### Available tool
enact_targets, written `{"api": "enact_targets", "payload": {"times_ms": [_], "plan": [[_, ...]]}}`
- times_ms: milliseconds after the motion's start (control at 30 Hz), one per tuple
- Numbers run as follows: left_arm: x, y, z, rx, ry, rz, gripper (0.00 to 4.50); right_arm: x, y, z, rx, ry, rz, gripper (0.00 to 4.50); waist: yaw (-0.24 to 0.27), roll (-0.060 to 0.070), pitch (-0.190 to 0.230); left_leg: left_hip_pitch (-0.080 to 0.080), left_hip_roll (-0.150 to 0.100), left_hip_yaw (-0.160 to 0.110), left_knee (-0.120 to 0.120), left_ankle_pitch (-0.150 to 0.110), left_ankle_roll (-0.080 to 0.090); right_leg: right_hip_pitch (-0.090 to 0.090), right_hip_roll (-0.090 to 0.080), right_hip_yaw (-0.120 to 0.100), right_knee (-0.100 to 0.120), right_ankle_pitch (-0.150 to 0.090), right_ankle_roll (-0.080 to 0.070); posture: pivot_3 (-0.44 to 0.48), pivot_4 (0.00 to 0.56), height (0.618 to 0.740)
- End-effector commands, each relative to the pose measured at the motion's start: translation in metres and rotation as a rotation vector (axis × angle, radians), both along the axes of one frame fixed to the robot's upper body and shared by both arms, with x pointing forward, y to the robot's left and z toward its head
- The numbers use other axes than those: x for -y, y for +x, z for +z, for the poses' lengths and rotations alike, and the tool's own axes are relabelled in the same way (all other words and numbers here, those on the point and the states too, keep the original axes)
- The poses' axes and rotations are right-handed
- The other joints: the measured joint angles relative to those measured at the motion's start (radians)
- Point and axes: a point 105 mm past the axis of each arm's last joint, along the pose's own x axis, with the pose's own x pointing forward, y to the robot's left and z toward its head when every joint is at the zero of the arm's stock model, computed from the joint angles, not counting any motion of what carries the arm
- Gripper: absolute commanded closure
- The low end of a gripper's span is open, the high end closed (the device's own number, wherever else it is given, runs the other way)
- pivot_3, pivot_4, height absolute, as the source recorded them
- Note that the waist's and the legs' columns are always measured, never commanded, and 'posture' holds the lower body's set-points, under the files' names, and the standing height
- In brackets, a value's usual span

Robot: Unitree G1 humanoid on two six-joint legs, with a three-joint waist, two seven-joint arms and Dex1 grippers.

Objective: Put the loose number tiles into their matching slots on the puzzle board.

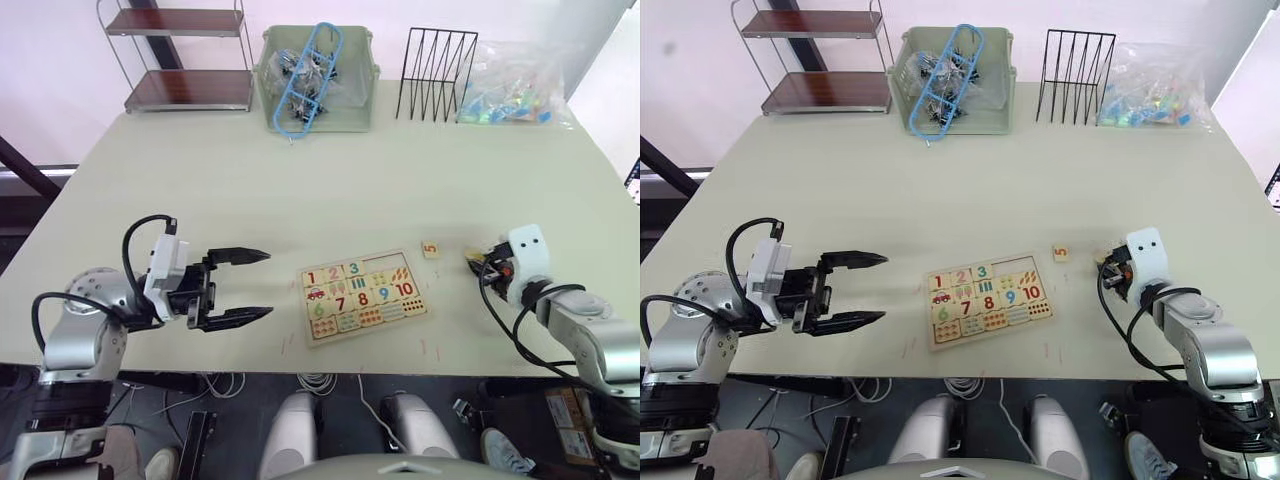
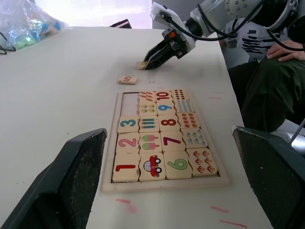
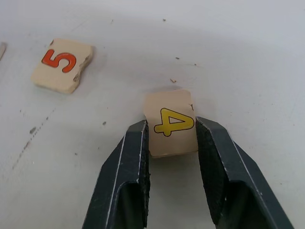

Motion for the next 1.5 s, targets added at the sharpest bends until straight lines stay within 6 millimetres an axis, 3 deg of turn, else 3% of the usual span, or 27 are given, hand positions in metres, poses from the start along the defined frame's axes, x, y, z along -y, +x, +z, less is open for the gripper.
{"api": "enact_targets", "payload": {"times_ms": [33, 267, 633, 800, 967, 1500], "plan": [[-0.008, -0.001, 0.009, 0.048, -0.009, 0.020, 0.00, -0.008, 0.000, 0.017, 0.056, -0.016, 0.078, 3.61, 0.000, 0.000, 0.000, 0.000, 0.000, 0.000, 0.000, 0.000, 0.000, 0.000, 0.000, 0.000, 0.000, 0.000, 0.000, 0.000, 0.150, 0.740], [-0.017, -0.004, 0.004, 0.014, -0.011, 0.026, 0.00, -0.049, 0.012, 0.068, 0.112, -0.050, 0.419, 3.61, -0.017, 0.001, 0.001, 0.000, 0.000, 0.002, 0.000, 0.000, 0.000, -0.001, 0.000, 0.002, 0.001, 0.000, 0.000, 0.000, 0.150, 0.740], [-0.017, -0.011, -0.003, 0.004, -0.053, 0.095, 0.00, -0.117, 0.023, 0.097, 0.099, -0.149, 0.847, 3.61, -0.021, 0.000, 0.001, -0.008, 0.000, -0.001, 0.000, 0.000, 0.000, -0.008, 0.000, -0.001, 0.000, 0.000, 0.000, 0.000, 0.150, 0.740], [-0.018, -0.016, -0.006, 0.007, -0.050, 0.146, 0.00, -0.146, 0.020, 0.095, 0.052, -0.215, 1.036, 3.61, -0.023, 0.000, 0.001, -0.010, 0.000, -0.003, 0.001, 0.000, 0.000, -0.010, 0.000, -0.003, 0.001, 0.000, 0.000, 0.000, 0.150, 0.740], [-0.018, -0.017, -0.008, -0.001, -0.050, 0.191, 0.00, -0.158, 0.021, 0.087, 0.007, -0.311, 1.137, 3.61, -0.018, 0.000, 0.001, -0.011, 0.000, -0.004, 0.001, 0.000, 0.000, -0.010, -0.001, -0.004, 0.000, 0.001, 0.000, 0.000, 0.150, 0.740], [-0.016, -0.015, -0.012, -0.001, -0.038, 0.214, 0.00, -0.166, 0.031, 0.059, -0.142, -0.593, 1.222, 3.61, -0.019, 0.001, 0.001, -0.011, 0.000, -0.004, 0.001, 0.000, 0.000, -0.010, -0.001, -0.006, 0.001, 0.001, 0.000, 0.000, 0.150, 0.740]]}}
